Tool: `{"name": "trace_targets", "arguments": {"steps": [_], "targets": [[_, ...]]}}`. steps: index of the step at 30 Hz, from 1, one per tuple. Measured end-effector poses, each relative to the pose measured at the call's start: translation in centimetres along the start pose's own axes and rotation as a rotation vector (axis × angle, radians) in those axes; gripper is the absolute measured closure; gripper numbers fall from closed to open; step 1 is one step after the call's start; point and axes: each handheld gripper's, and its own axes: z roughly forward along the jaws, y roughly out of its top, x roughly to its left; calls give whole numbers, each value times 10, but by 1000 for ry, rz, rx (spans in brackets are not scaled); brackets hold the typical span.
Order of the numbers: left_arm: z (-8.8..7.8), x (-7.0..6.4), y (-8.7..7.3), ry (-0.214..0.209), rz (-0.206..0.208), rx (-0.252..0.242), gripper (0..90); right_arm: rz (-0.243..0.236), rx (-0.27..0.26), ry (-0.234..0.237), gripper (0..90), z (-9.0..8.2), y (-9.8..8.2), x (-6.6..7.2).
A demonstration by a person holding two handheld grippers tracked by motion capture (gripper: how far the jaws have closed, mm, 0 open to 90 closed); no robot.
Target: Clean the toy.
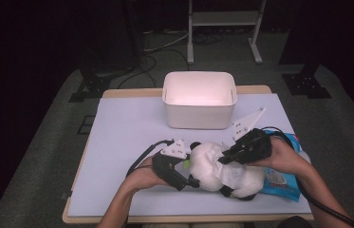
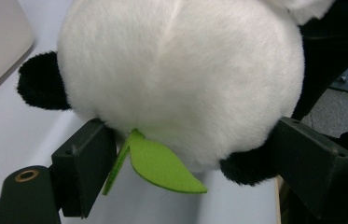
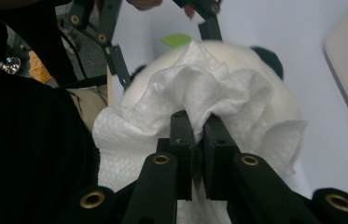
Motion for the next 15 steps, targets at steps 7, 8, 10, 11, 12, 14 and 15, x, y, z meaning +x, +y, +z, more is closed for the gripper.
{"name": "trace_targets", "arguments": {"steps": [7,8,10,11,12,14,15], "targets": [[1,1,-1,1,-9,-1,161,-22,13,23,834,8,5,7],[1,1,-1,1,-9,-1,161,-22,13,23,834,8,5,7],[1,1,-1,2,-5,-2,161,-22,8,22,834,7,3,8],[1,1,0,4,-8,-6,161,-28,11,20,834,7,5,9],[1,1,0,4,-8,-6,161,-28,11,20,834,7,5,9],[1,1,1,5,-7,-11,161,-43,12,27,834,9,11,11],[1,1,1,3,-10,-16,161,-49,7,33,834,10,13,12]]}}
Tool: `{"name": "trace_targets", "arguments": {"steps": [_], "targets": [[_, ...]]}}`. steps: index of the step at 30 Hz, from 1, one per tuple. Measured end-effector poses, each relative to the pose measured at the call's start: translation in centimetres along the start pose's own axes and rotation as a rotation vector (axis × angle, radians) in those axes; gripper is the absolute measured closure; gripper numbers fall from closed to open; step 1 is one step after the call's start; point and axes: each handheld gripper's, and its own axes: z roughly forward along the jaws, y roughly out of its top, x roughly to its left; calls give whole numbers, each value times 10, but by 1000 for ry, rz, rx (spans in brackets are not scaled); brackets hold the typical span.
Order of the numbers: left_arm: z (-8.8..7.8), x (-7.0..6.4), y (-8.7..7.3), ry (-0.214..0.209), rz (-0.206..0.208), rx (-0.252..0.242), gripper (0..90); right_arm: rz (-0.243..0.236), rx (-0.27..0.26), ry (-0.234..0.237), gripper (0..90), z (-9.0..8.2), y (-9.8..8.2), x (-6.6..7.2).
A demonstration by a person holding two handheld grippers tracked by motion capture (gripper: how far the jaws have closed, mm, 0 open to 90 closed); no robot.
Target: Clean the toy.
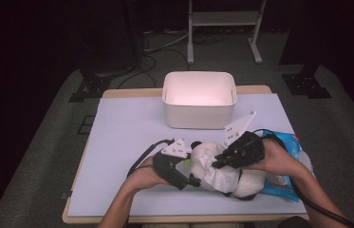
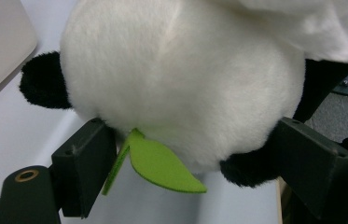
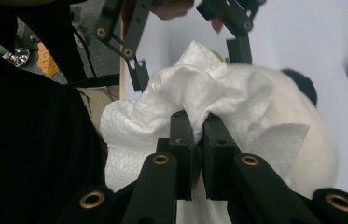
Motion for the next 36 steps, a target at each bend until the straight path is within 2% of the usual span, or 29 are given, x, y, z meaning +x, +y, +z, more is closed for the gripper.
{"name": "trace_targets", "arguments": {"steps": [4,10,12,18,24,31,36], "targets": [[0,1,0,1,2,5,161,-16,7,16,833,6,5,1],[1,1,-2,2,-1,9,160,4,8,36,832,5,-4,1],[1,2,-2,4,-3,11,160,23,6,27,832,0,-14,2],[1,0,0,6,1,7,160,47,5,-8,831,-10,-21,-2],[1,0,0,6,3,10,160,47,9,-26,831,-12,-12,-13],[0,-2,0,10,11,19,160,44,16,-14,830,1,13,-33],[0,-1,0,13,10,19,160,67,25,-13,830,4,13,-44]]}}
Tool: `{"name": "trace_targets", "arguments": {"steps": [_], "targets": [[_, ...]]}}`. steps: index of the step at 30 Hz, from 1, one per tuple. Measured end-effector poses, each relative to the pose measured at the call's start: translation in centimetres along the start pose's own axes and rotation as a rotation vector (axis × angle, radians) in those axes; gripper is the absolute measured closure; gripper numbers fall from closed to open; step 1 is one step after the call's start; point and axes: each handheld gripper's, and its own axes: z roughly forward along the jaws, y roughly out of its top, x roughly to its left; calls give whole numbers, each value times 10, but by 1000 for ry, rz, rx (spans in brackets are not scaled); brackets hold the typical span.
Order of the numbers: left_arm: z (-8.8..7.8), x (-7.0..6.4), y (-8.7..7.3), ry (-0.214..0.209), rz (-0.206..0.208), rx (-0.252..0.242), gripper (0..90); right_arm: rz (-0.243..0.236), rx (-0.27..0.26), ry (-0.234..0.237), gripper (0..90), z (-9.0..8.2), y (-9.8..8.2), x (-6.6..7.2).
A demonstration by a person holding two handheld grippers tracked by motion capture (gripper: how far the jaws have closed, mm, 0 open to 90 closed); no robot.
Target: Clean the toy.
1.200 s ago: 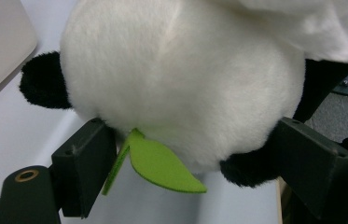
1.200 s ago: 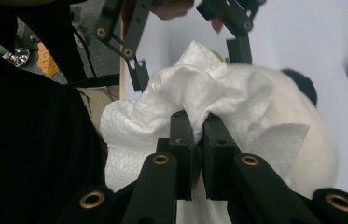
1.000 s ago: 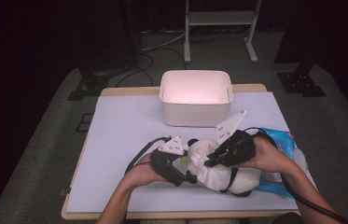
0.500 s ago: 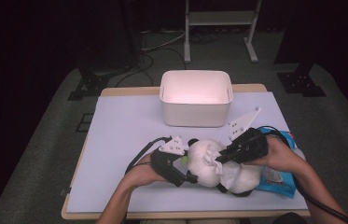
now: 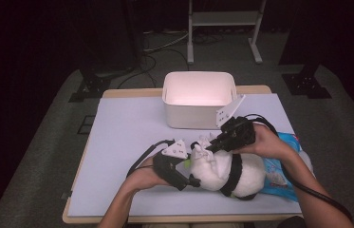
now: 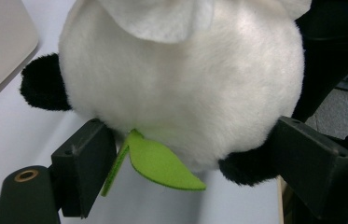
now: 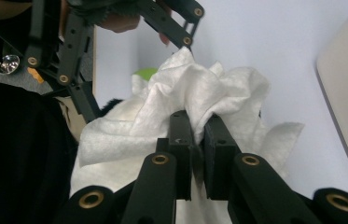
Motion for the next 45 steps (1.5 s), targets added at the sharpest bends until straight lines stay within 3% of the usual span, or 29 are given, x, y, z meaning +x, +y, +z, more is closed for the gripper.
{"name": "trace_targets", "arguments": {"steps": [11,20,29,35,45], "targets": [[1,2,-4,-16,-7,19,159,75,3,-16,830,-8,-33,-7],[1,7,-10,-29,-30,39,159,128,42,-38,829,-12,-59,-8],[-3,14,-18,-56,-70,59,157,108,42,-47,831,-4,-63,3],[-12,19,-19,-42,-90,24,158,61,71,-22,832,11,-52,15],[-6,16,-16,-61,-75,25,158,-8,80,14,833,19,-43,38]]}}
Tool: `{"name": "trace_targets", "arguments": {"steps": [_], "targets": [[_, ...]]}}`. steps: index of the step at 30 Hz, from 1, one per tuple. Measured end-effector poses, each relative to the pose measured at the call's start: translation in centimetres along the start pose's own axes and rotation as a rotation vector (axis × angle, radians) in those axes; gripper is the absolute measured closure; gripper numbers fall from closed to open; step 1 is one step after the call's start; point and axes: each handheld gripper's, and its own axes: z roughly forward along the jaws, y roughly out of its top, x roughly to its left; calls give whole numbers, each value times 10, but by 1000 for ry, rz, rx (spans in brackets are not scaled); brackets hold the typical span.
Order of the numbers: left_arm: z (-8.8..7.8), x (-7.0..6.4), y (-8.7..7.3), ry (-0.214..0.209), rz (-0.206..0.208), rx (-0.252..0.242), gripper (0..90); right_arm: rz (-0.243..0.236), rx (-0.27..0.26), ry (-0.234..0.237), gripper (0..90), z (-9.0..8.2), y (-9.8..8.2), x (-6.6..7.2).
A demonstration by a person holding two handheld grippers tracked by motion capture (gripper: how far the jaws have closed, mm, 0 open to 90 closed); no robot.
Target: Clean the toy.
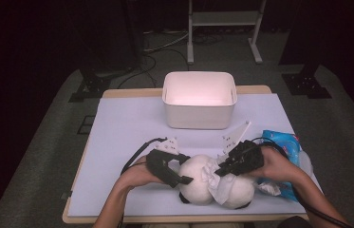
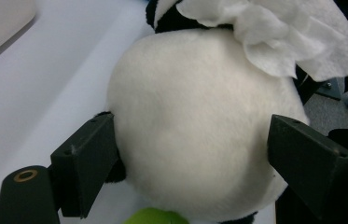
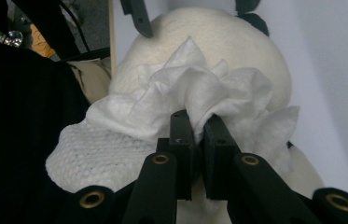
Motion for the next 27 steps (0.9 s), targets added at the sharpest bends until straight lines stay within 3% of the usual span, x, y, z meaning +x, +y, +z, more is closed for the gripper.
{"name": "trace_targets", "arguments": {"steps": [7,11,16,22,27], "targets": [[8,0,-3,-11,-17,23,160,-34,26,-16,833,1,13,2],[7,-1,-3,-12,-8,28,160,-52,56,-9,831,10,29,-6],[7,0,-3,-11,-12,26,160,-41,62,-8,831,18,39,-15],[7,-1,-3,-12,-5,27,160,-25,81,-22,828,11,32,-18],[7,-2,-2,-14,-6,26,160,6,55,-56,827,-9,13,-18]]}}
